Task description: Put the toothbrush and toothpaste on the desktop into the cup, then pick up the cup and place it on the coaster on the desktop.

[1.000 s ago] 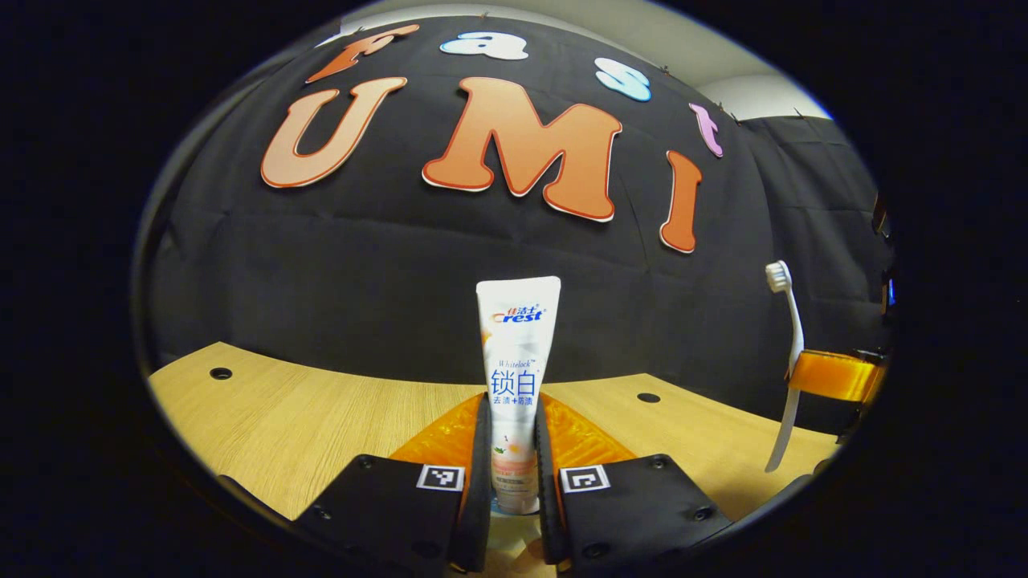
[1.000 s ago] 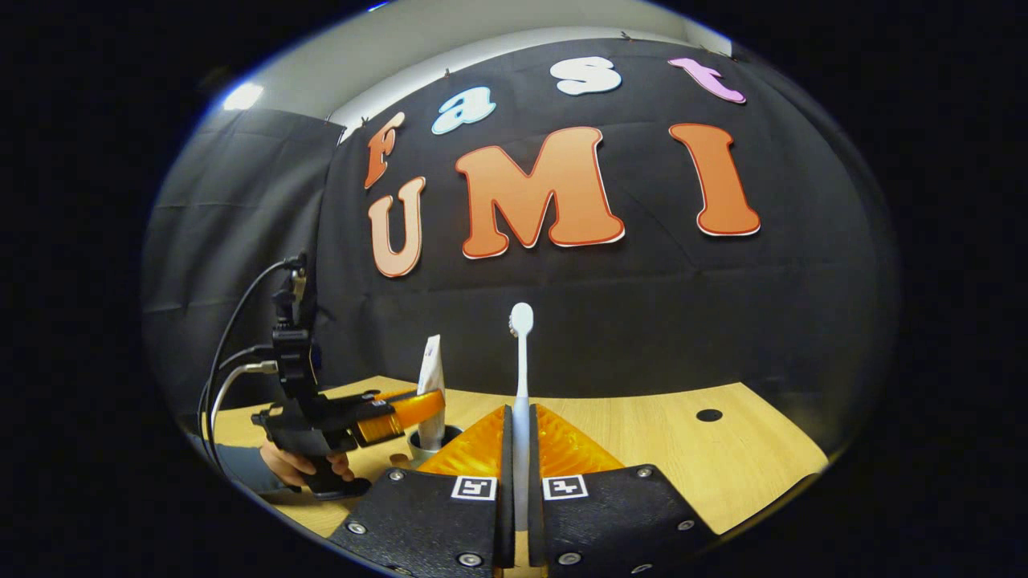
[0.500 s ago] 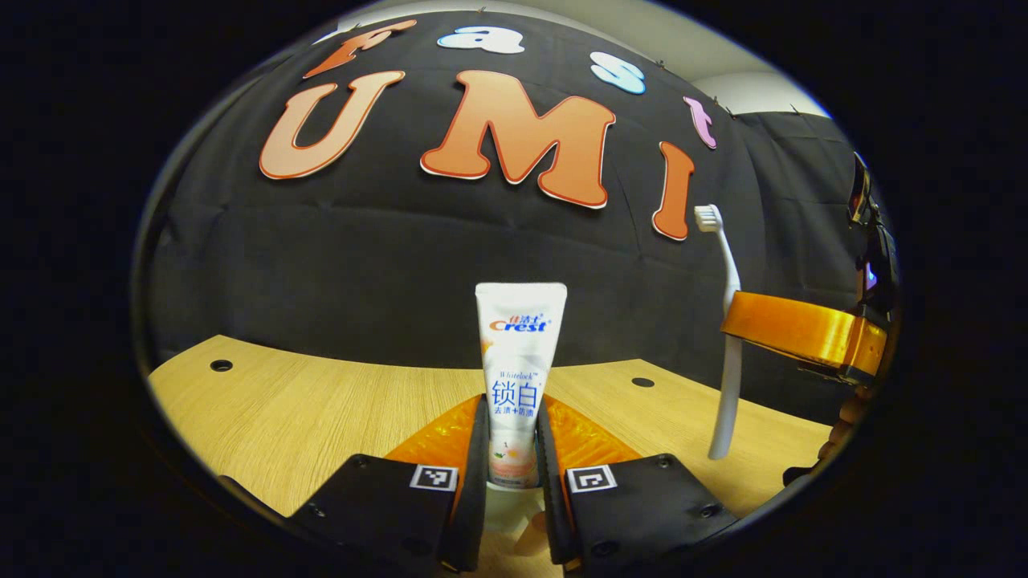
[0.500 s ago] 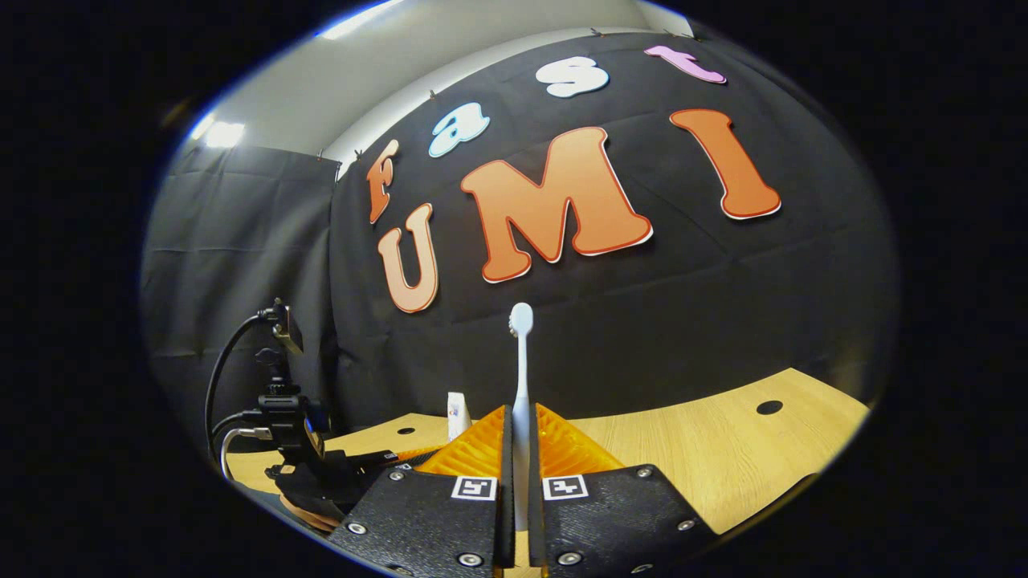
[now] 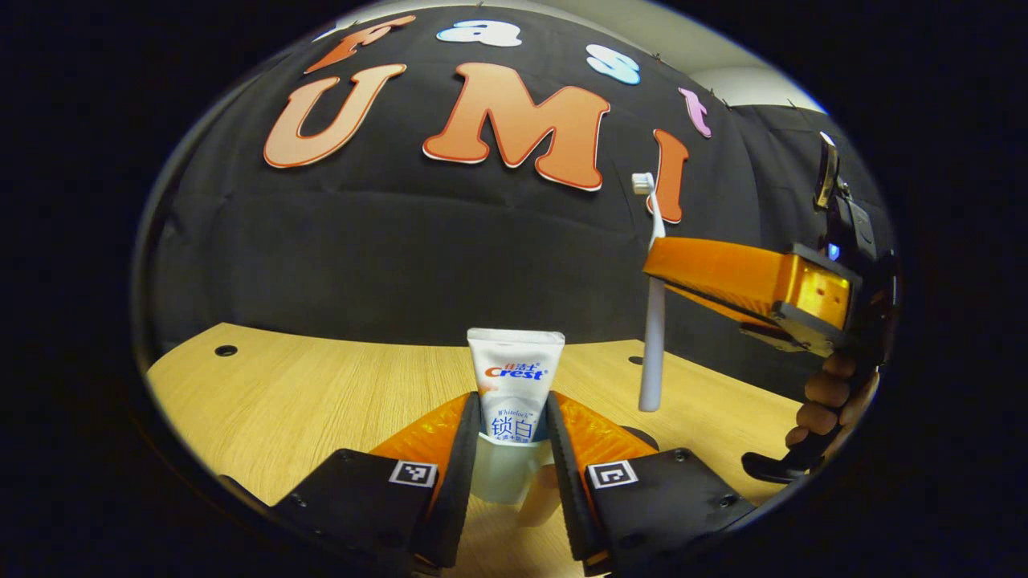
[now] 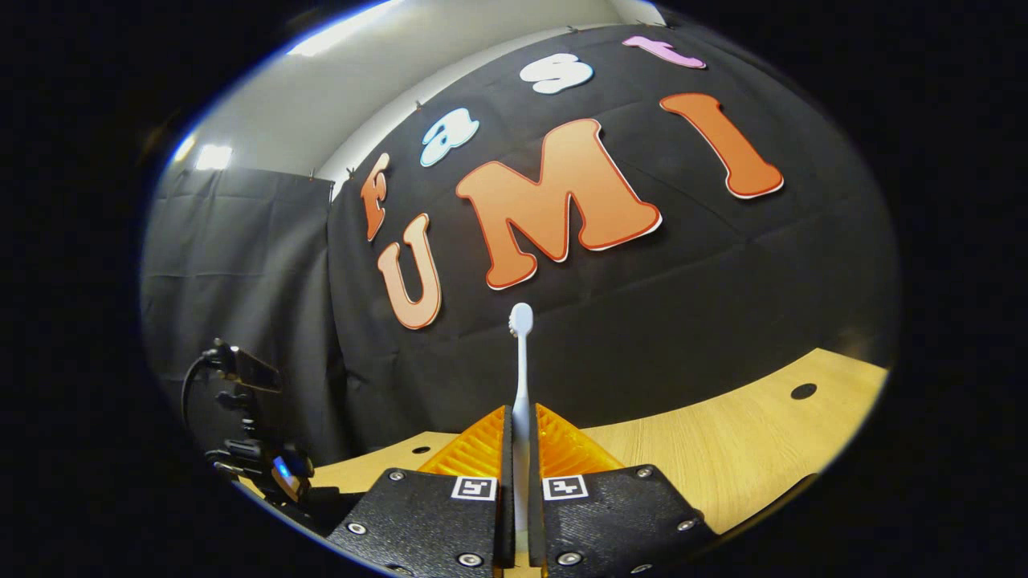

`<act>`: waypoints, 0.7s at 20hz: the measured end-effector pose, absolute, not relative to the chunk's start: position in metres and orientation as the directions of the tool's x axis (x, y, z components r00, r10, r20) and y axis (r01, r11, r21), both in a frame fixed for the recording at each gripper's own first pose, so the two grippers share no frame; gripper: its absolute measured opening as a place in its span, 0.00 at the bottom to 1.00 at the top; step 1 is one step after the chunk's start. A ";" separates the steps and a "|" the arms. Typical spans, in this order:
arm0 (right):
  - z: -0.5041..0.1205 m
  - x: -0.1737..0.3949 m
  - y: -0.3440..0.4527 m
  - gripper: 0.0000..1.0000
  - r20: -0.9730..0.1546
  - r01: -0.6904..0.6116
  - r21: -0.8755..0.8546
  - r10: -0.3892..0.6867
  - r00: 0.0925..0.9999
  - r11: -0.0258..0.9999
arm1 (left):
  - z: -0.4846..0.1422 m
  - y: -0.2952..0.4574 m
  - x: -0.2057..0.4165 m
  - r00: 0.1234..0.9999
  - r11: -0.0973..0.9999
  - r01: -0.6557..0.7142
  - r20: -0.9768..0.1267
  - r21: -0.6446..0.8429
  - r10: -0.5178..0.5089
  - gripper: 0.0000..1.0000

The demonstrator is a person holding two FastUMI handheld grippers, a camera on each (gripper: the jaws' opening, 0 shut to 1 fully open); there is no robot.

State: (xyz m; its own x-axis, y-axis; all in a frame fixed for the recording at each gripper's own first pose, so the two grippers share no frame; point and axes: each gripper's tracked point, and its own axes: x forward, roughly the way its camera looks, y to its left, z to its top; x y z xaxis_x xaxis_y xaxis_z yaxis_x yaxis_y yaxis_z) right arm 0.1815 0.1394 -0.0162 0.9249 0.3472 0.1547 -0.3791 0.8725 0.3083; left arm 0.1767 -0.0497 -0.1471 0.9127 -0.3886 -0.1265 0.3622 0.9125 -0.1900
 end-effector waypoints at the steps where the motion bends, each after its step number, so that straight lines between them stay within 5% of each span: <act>1: -0.016 0.184 0.140 0.07 0.159 -0.379 0.311 0.345 0.925 0.872 | -0.144 -0.049 0.170 0.913 0.911 0.364 -0.117 -0.192 -0.390 0.56; 4: -0.011 0.194 0.144 0.07 0.185 -0.384 0.318 0.341 0.922 0.867 | -0.141 -0.045 0.154 0.912 0.906 0.371 -0.107 -0.202 -0.397 0.57; 9: -0.014 0.203 0.153 0.07 0.220 -0.399 0.343 0.340 0.914 0.851 | -0.143 -0.033 0.145 0.903 0.893 0.375 -0.121 -0.250 -0.413 0.96; 14: -0.026 0.220 0.157 0.07 0.234 -0.387 0.371 0.318 0.919 0.844 | -0.127 -0.006 0.130 0.923 0.905 0.343 -0.087 -0.253 -0.374 0.96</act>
State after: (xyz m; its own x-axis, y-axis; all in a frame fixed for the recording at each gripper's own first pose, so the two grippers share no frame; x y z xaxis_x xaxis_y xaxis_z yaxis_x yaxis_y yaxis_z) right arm 0.2200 0.1568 -0.0263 0.9187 0.3179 0.2343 -0.3868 0.8443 0.3709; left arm 0.1296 -0.0058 -0.1267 0.9231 -0.3745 -0.0871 0.3431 0.9046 -0.2530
